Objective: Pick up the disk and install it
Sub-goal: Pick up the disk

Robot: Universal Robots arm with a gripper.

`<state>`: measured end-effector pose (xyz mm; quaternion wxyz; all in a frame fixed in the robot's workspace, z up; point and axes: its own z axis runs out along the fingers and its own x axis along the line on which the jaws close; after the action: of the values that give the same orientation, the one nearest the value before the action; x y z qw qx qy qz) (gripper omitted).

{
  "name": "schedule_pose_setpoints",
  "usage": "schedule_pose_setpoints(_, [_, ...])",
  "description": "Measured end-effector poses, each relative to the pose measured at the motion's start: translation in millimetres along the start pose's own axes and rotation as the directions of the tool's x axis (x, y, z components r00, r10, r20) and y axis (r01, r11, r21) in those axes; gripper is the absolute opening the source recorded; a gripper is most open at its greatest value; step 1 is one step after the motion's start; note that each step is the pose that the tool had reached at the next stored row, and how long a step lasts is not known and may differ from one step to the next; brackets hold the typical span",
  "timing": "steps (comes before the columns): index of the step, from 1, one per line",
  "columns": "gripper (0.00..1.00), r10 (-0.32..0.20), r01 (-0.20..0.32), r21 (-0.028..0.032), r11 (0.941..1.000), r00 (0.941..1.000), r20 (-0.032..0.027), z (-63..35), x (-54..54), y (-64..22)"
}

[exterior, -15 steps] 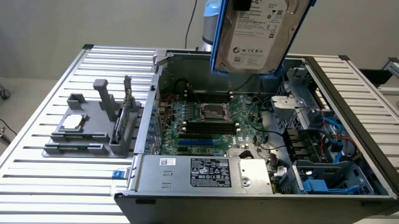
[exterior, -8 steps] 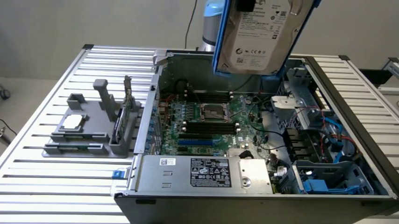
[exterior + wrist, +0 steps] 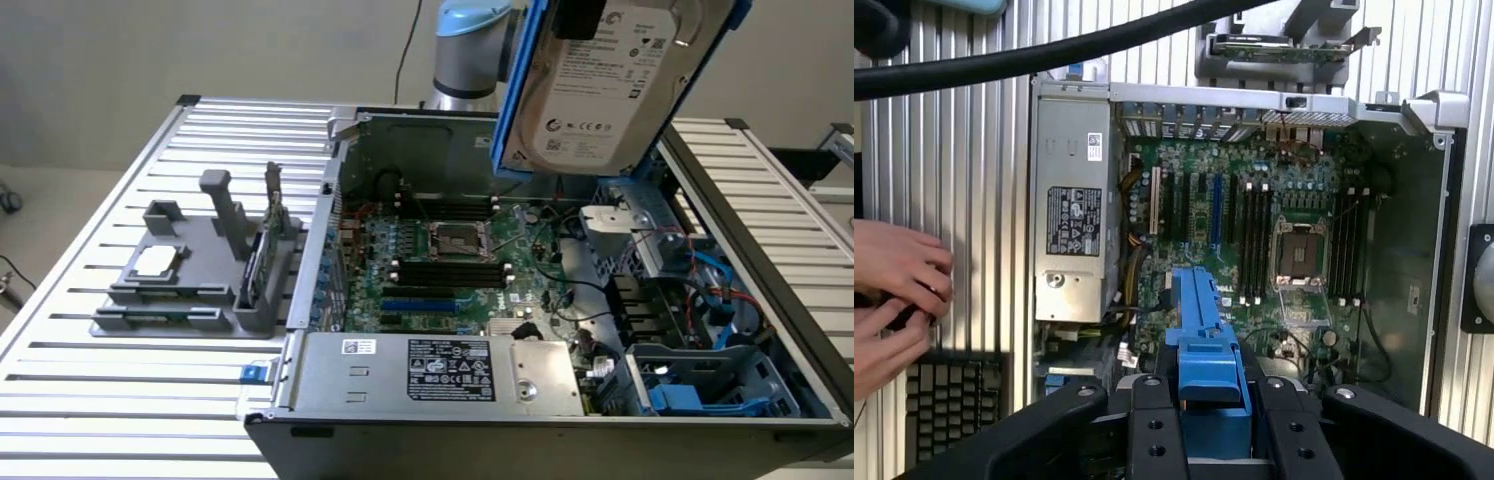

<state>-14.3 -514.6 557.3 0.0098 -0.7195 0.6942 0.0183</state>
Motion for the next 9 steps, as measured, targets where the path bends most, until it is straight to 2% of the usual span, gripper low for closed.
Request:
schedule_pose_setpoints(1, [0.33,0.000,0.000,0.0032,1.0000,1.0000,-0.0001,-0.1,1.8,-1.3])
schedule_pose_setpoints(2, [0.33,0.000,0.000,0.0104,0.9999,1.0000,-0.0005,-0.1,3.1,-2.0])
schedule_pose_setpoints(4, [0.33,-0.001,0.001,0.0329,0.9995,1.0000,-0.0028,0.1,5.1,-2.9])
schedule_pose_setpoints(6, [0.33,-0.002,0.002,0.0553,0.9985,1.0000,-0.0088,0.2,6.6,-3.4])
schedule_pose_setpoints(7, [0.33,-0.002,0.003,0.0643,0.9979,0.9999,-0.0115,0.5,7.3,-3.9])
schedule_pose_setpoints(9, [0.33,-0.002,0.004,0.0741,0.9972,0.9998,-0.0185,1.0,8.7,-5.1])
